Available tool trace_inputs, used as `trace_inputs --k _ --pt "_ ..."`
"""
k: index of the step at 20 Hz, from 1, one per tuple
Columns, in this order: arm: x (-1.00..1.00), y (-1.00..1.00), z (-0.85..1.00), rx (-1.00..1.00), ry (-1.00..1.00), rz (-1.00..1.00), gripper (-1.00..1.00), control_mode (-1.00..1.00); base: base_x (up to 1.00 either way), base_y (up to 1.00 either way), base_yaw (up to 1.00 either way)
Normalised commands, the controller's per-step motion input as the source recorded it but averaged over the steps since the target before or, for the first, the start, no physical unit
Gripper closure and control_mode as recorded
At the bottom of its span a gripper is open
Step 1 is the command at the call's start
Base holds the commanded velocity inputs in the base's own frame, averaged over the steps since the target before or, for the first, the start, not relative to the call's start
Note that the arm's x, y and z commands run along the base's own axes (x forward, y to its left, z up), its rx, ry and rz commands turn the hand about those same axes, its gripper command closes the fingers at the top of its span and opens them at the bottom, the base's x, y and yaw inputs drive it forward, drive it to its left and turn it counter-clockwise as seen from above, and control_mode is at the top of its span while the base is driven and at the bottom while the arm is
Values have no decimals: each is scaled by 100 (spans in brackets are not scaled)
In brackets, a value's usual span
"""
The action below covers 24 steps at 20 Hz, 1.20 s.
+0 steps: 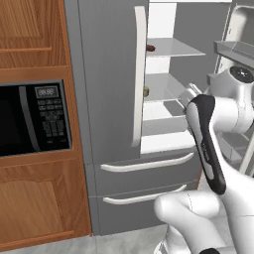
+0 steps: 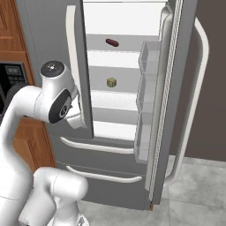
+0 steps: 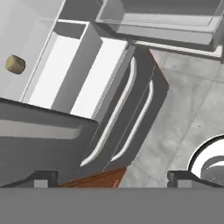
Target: Retrieve the sausage and cheese from the fridge and place them on the cutting board on the counter.
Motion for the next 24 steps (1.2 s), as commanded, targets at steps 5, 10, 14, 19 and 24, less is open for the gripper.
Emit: trace_inputs --k 5,10,14,19,24 --pt "-11 23 -5 -38 2 58 -100 -100 0 0 0" --pt "-26 0 -11 -32 1 21 -100 -100 0 0 0" --pt "-16 0 -3 -11 0 4 -100 -100 0 0 0" --pt "0 0 0 0 0 0 -100 -100 0 0 0" --pt "0 0 0 0 0 0 -100 -100 0 0 0"
